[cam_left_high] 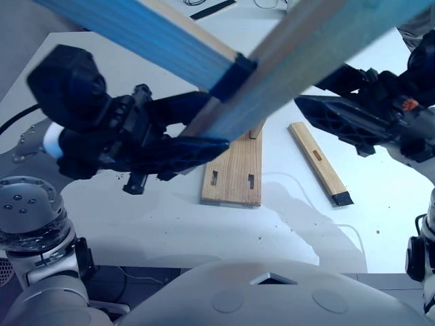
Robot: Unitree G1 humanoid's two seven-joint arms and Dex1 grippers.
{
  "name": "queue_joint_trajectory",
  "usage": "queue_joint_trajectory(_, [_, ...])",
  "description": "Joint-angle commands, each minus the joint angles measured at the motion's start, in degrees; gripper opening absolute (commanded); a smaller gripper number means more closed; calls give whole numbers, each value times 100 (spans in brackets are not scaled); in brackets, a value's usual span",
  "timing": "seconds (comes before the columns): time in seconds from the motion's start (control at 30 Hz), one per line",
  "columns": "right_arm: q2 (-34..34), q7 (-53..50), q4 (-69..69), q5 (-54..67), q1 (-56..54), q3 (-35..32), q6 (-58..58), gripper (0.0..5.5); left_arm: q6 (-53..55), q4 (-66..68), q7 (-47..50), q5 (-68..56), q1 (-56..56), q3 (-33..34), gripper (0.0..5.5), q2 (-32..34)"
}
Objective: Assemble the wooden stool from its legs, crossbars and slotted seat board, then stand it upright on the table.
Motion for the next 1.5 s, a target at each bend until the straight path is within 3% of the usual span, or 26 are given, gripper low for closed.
queue_joint_trajectory(0.03, [-238,239,-136,-53,-30,0,162,334,-160,178,-22,194,-218,-178,201,-3])
queue_joint_trajectory(0.57, [-12,251,-210,-614,-334,354,76,334,-592,540,-1042,2175,298,-1170,201,58])
queue_joint_trajectory(0.87, [-108,699,-191,-1141,-112,445,92,212,-722,754,-1036,2332,150,-1040,201,-55])
queue_joint_trajectory(1.03, [-138,744,-186,-1189,-112,426,93,209,-737,865,-870,2254,48,-964,201,-183])
queue_joint_trajectory(1.07, [-151,747,-178,-1189,-122,408,91,209,-664,1042,-522,2403,-101,-1020,237,-273])
queue_joint_trajectory(1.2, [-249,681,41,-1470,-242,308,59,200,-1069,1137,-705,3684,293,-1576,306,55])
queue_joint_trajectory(1.37, [-422,645,230,-1929,-252,290,87,200,-3557,2620,-1185,7188,1152,-3409,375,977])
queue_joint_trajectory(1.5, [-791,1036,181,-2643,-38,493,-2,200,-4100,3194,-1141,7605,1343,-3428,377,932])
